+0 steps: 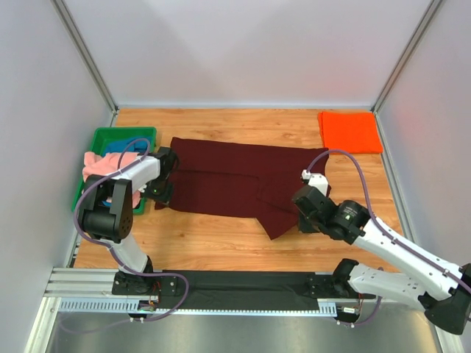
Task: Fold and stack the t-shirts
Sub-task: Fold the tshirt
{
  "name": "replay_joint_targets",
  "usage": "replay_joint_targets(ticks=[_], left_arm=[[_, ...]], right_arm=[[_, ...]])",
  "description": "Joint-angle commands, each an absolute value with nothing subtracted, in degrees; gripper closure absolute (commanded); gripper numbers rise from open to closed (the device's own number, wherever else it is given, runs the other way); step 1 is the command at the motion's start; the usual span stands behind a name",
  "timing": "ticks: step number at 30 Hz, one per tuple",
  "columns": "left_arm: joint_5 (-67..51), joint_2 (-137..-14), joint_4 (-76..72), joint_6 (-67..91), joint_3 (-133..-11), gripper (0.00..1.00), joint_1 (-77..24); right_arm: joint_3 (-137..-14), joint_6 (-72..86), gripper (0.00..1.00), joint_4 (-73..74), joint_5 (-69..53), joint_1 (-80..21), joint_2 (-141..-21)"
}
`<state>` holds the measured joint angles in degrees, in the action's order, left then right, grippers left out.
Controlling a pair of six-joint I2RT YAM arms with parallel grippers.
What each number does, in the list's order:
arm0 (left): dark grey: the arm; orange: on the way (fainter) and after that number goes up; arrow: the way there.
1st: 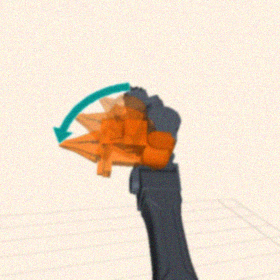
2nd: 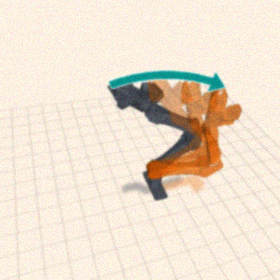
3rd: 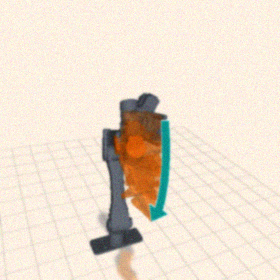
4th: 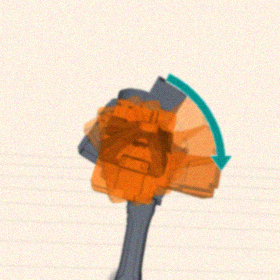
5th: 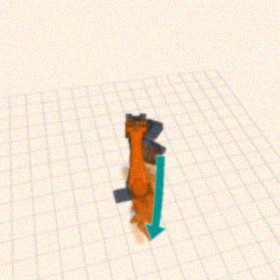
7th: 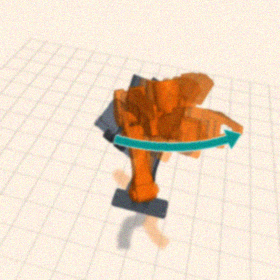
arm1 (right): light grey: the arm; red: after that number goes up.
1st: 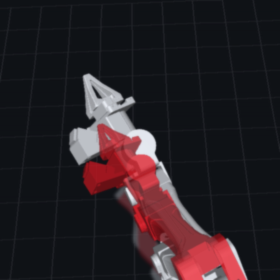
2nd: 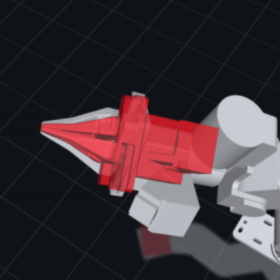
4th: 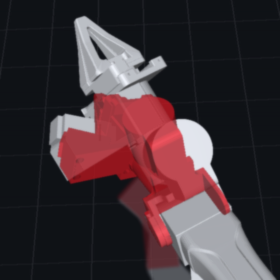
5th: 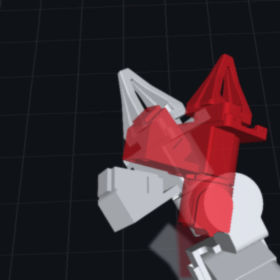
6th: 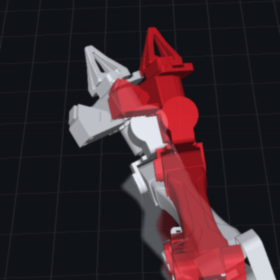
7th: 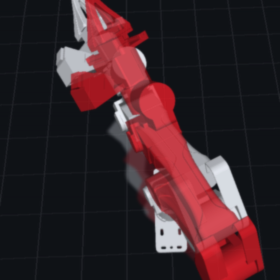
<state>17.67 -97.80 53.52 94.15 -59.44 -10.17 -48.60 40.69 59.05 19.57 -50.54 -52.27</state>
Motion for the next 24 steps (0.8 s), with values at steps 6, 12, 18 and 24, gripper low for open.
replay_joint_targets(ticks=[6, 12, 18, 24], left_arm=[[23.82, -100.19, 62.92, 90.62, -70.83, 1.00, -11.69], [24.78, -105.37, 65.38, 87.28, -79.61, 1.00, -11.69], [25.14, -110.82, 68.37, 87.01, -86.56, 1.00, -11.43], [27.15, -117.68, 73.21, 85.17, -97.19, 1.00, -11.25]], right_arm=[[-58.00, 38.24, 1.00, 61.17, 26.28, -43.34, -57.12], [-65.11, 32.53, 1.00, 60.91, 26.72, -35.17, -64.15], [-68.37, 26.55, 1.00, 55.90, 21.98, -28.32, -70.21], [-71.10, 23.38, 1.00, 53.27, 18.81, -25.41, -76.37]])
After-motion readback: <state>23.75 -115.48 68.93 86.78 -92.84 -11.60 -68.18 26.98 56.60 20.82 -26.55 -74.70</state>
